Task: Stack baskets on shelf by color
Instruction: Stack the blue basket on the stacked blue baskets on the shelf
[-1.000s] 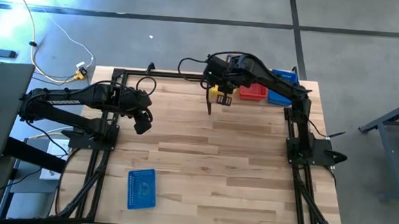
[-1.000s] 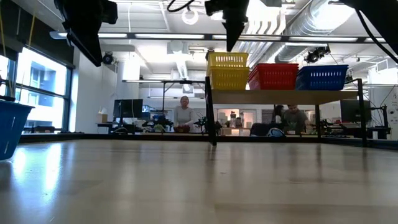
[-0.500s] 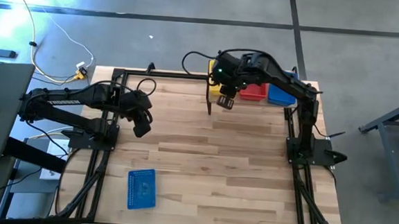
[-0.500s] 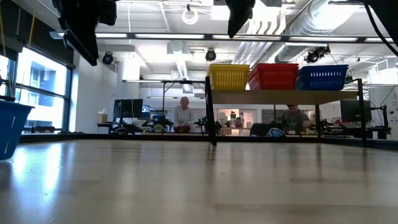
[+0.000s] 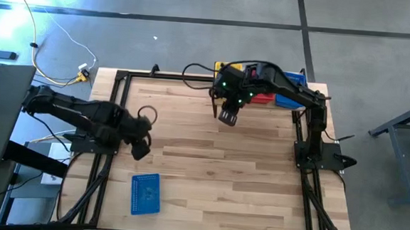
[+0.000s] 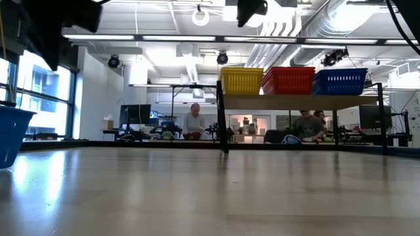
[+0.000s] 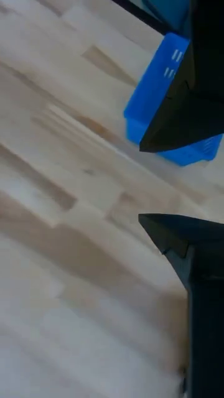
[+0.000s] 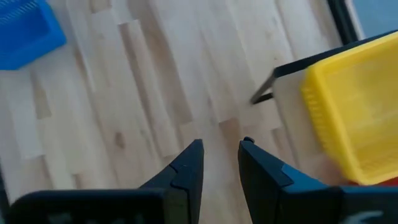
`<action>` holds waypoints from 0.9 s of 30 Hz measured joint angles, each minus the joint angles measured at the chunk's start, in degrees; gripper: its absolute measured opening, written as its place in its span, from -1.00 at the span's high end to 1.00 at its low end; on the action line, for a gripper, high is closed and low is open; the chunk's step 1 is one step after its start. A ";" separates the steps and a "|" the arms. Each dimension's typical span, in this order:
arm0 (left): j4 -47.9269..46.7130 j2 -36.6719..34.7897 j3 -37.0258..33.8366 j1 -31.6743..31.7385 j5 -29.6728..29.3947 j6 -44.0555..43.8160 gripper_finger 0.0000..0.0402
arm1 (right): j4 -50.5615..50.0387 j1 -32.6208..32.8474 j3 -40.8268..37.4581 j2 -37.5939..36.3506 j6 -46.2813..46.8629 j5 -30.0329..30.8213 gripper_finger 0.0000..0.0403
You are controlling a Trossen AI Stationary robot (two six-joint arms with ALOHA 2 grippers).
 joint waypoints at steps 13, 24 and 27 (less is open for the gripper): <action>0.47 0.02 -4.37 -22.51 2.16 -33.27 0.20 | 0.02 8.50 -0.02 0.00 15.16 0.63 0.57; 5.87 1.38 -4.37 -37.29 -1.63 -51.76 0.20 | 0.18 18.50 -0.98 0.02 27.14 1.60 0.57; 6.50 2.74 -4.37 -39.59 -2.92 -55.07 0.20 | 1.09 21.13 -0.98 0.03 28.58 2.81 0.57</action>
